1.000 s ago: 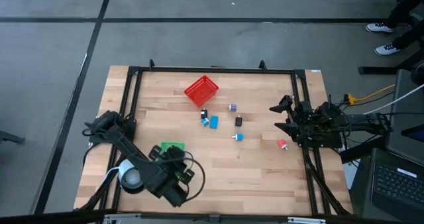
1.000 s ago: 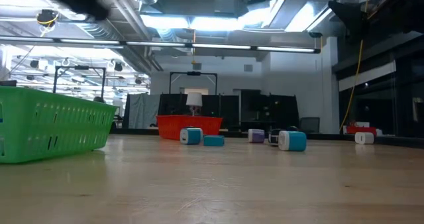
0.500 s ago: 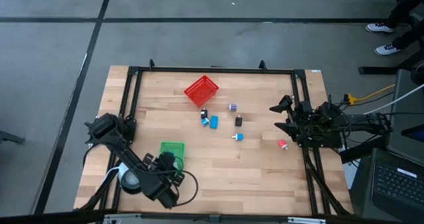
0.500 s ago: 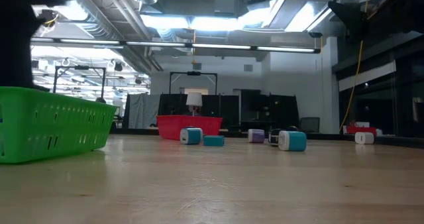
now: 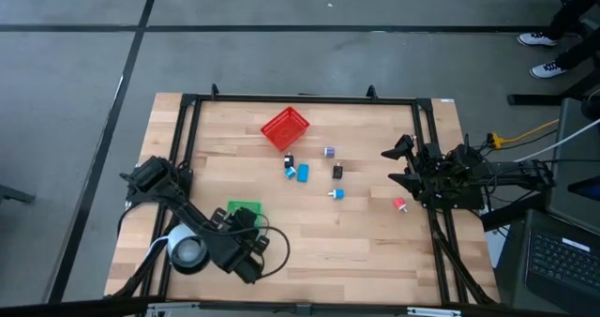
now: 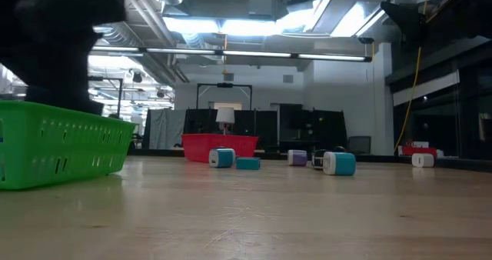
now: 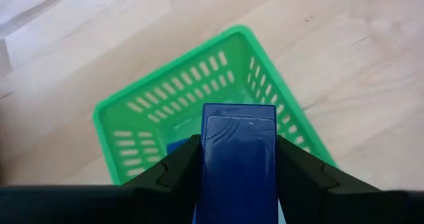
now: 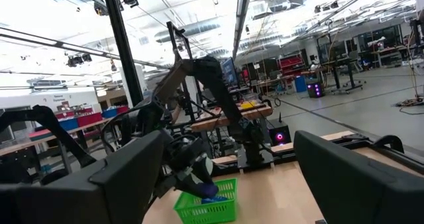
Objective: Pick & Place Office items
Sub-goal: Put the blue digital clock into the green bin, then put the light blue digital clock into the green bin
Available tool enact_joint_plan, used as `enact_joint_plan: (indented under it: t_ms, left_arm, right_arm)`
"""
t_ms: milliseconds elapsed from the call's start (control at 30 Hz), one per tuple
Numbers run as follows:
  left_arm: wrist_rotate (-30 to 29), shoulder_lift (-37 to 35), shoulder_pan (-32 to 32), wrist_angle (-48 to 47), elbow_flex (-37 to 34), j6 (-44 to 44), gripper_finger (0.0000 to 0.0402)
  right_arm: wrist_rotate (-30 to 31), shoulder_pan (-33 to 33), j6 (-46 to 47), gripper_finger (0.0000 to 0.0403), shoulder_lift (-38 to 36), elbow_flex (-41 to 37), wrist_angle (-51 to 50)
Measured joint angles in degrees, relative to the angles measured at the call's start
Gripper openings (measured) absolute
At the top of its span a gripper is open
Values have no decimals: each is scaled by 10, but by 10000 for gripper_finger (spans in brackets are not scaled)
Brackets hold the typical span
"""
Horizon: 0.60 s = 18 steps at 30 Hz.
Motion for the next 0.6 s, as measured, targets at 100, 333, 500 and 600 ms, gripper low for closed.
enact_joint_plan:
  t_ms: [100, 333, 500, 600]
  left_arm:
    - [-2, 0, 9, -4, 0, -4, 156]
    - [-11, 0, 14, -10, 0, -5, 279]
    - [-40, 0, 14, -5, 0, -5, 297]
    - [-116, 0, 14, 15, 10, 19, 294]
  right_arm:
    - [0, 0, 0, 345, 0, 0, 0]
    - [0, 0, 0, 345, 0, 0, 0]
    - [0, 0, 0, 345, 0, 0, 0]
    - [0, 0, -1, 345, 0, 0, 0]
